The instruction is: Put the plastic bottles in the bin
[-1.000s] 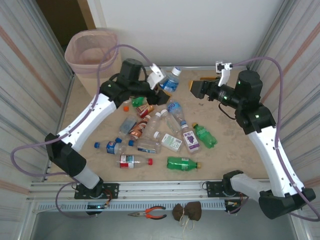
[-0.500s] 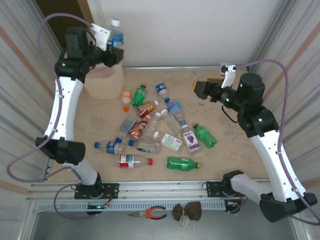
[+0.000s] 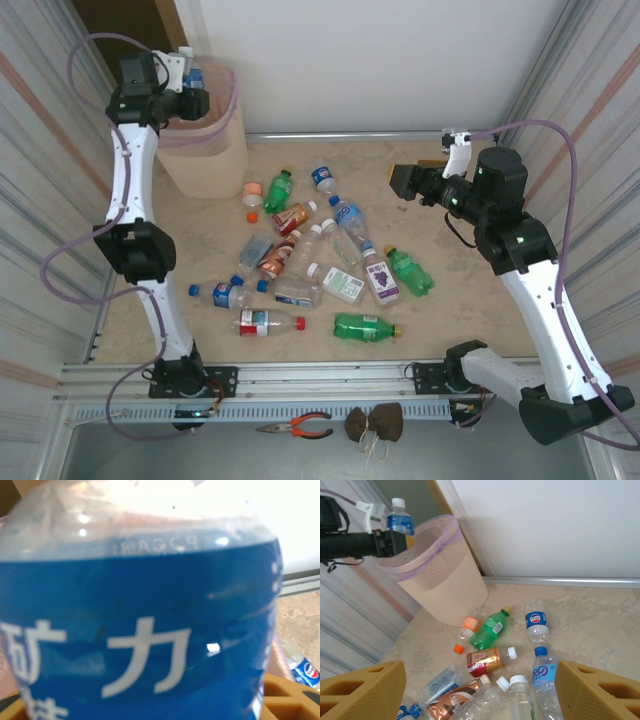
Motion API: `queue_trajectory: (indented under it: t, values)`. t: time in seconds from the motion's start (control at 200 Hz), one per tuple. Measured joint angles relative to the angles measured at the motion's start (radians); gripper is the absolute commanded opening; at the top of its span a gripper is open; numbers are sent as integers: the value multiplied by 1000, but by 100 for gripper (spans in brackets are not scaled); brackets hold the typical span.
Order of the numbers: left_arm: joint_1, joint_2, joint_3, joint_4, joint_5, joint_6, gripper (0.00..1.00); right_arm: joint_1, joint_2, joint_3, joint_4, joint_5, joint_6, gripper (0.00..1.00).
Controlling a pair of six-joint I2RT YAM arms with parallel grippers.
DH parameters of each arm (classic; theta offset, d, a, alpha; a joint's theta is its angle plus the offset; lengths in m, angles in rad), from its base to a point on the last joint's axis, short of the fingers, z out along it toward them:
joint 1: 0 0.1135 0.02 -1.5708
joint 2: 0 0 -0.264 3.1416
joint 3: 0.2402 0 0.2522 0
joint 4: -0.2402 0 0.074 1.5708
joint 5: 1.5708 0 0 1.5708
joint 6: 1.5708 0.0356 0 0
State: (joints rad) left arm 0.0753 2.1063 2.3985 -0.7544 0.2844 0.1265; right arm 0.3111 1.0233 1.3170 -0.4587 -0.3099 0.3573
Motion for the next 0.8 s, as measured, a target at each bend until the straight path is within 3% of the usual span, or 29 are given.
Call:
queue_trajectory:
  t: [0.381, 0.797]
  values:
    - [22, 153, 70, -6, -23, 3, 41, 0, 0, -1, -5, 17, 0, 76]
    - [24, 129, 71, -230, -98, 37, 39, 0, 11, -16, -7, 18, -3, 76]
